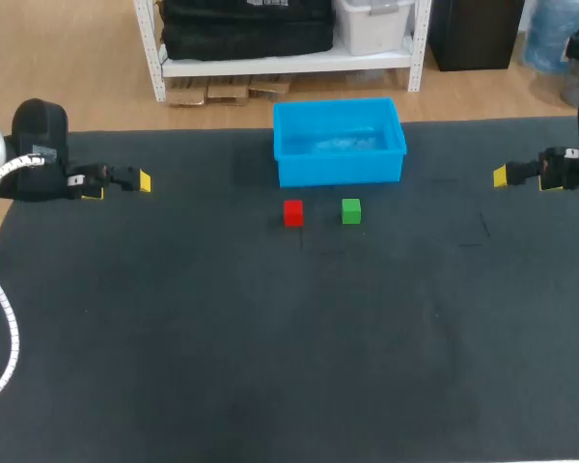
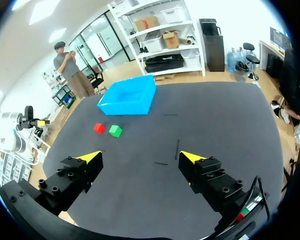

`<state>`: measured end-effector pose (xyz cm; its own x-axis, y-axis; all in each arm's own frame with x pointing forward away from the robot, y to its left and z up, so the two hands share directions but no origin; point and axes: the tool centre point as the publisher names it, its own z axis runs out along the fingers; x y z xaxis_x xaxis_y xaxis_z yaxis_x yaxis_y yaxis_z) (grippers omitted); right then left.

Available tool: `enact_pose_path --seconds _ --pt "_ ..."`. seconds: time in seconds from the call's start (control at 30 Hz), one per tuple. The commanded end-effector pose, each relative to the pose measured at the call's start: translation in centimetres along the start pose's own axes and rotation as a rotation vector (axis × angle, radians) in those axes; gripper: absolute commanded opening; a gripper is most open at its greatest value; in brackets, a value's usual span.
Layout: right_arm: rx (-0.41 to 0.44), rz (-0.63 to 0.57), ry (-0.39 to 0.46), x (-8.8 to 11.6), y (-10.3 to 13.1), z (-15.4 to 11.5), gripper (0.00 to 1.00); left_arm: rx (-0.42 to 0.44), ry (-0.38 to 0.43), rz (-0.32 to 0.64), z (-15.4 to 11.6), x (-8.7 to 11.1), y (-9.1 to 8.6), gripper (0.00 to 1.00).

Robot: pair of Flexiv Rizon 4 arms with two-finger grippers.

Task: Use the left arm to pick the red cube and place it into the blue plastic box first, then use the right arm to grasp the green cube and put it into the same blue plastic box after the first action is fully finished.

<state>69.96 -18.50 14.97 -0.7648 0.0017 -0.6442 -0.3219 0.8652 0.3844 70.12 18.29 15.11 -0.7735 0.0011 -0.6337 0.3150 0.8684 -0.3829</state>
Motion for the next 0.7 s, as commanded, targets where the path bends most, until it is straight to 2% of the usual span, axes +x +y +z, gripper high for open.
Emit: enact_pose_path --seconds 0.03,0.33,0.7 --pt "0.001 0.000 0.001 0.0 0.0 0.0 1.00 -0.011 0.007 -0.004 0.3 -0.1 -0.2 1.00" --pt "0.001 0.000 0.001 0.0 0.0 0.0 1.00 -0.052 0.051 -0.020 0.8 -0.8 -1.0 1.00" --pt "0.001 0.000 0.001 0.0 0.0 0.0 1.00 -0.132 0.131 -0.058 1.9 -3.5 -3.4 1.00"
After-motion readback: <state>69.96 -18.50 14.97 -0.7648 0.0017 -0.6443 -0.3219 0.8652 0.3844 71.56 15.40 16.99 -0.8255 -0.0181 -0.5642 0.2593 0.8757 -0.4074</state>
